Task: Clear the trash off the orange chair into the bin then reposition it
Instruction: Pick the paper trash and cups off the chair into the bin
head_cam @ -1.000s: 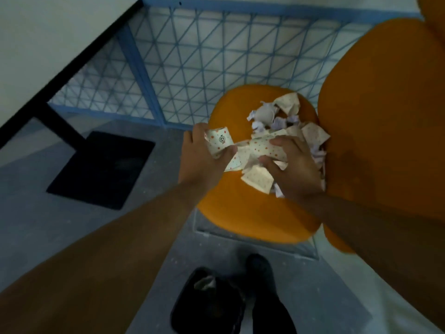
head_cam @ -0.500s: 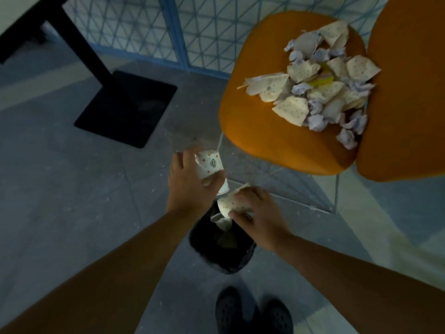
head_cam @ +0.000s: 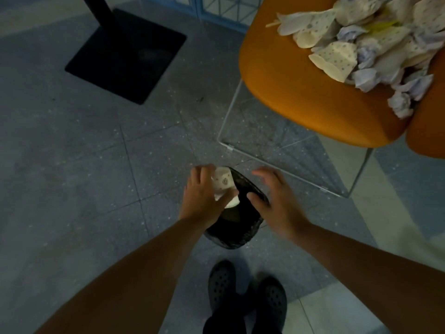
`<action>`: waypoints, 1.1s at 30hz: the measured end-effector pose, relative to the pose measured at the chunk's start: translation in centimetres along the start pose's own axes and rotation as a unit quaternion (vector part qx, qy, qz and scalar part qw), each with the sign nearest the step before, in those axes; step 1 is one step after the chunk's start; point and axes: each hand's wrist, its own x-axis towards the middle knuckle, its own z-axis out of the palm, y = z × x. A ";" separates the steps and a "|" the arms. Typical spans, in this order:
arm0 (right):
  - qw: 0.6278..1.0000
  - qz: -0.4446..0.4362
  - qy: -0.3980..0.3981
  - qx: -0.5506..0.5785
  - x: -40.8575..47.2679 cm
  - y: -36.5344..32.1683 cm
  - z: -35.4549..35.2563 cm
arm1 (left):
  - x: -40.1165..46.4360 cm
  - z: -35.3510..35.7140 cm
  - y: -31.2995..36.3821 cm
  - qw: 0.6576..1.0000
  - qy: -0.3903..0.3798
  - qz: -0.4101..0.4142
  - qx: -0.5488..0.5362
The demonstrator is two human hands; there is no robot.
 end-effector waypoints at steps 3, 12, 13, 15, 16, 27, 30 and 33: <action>1.000 -0.015 0.002 -0.001 1.0 0.1 -0.5 | 0.6 1.3 -1.1 0.991 -0.115 -0.036 0.059; 1.000 -0.019 -0.005 0.016 4.3 -2.5 -3.2 | 6.5 -3.8 3.8 0.998 -0.027 0.052 -0.016; 1.000 -0.024 0.005 0.008 4.8 -3.1 -3.7 | 7.3 -4.8 5.0 0.998 -0.016 0.064 -0.025; 0.999 -0.038 0.035 -0.012 6.4 -4.7 -5.5 | 9.2 -7.4 7.7 0.995 0.002 0.079 -0.056; 0.998 -0.041 0.046 -0.018 7.1 -5.4 -6.2 | 10.0 -8.4 8.9 0.994 0.008 0.086 -0.069; 0.977 -0.061 0.193 -0.066 18.6 -6.6 -19.1 | 21.5 -15.2 20.8 0.970 0.046 0.236 -0.045; 0.969 -0.082 0.221 -0.072 22.7 -4.0 -23.3 | 25.5 -14.3 22.7 0.969 0.048 0.237 -0.046; 0.957 -0.078 0.260 -0.100 27.1 -1.2 -27.9 | 30.2 -12.2 24.7 0.973 0.047 0.225 -0.032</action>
